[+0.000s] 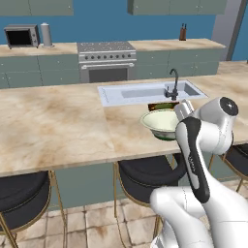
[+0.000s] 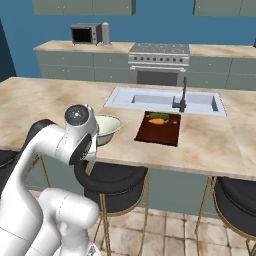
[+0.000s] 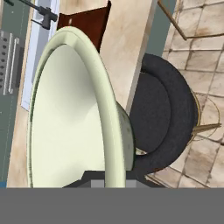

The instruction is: Place the two vegetables and bowl onto the tray for setting up a vegetable dip station.

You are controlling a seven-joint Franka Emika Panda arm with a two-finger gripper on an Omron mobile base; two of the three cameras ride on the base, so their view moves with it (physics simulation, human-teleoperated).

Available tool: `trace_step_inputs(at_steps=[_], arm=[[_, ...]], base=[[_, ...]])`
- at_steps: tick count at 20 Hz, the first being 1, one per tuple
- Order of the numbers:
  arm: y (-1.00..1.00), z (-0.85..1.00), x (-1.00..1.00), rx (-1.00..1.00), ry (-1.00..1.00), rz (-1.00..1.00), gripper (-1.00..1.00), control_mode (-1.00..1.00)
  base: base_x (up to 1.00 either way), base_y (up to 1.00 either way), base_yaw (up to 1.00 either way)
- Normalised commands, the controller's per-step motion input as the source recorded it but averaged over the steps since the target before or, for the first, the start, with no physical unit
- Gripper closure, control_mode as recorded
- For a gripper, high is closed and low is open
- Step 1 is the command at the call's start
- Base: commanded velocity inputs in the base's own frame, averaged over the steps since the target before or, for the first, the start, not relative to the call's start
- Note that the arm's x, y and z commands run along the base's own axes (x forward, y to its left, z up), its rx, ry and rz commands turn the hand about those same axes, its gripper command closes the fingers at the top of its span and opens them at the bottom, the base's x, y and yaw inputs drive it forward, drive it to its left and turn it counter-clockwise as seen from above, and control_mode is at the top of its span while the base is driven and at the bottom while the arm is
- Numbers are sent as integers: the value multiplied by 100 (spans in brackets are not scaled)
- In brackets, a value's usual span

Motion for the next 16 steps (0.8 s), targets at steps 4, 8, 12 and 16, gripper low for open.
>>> trace_step_inputs(at_steps=[4, 8, 12, 16], arm=[[0, 0, 0, 0, 0, 0, 100, 100], [0, 0, 0, 0, 0, 0, 100, 100], [0, 0, 0, 0, 0, 0, 100, 100], [0, 0, 0, 0, 0, 0, 100, 100]], base=[[18, -61, 0], [20, -59, 0], [38, -49, 0], [47, -20, -4]])
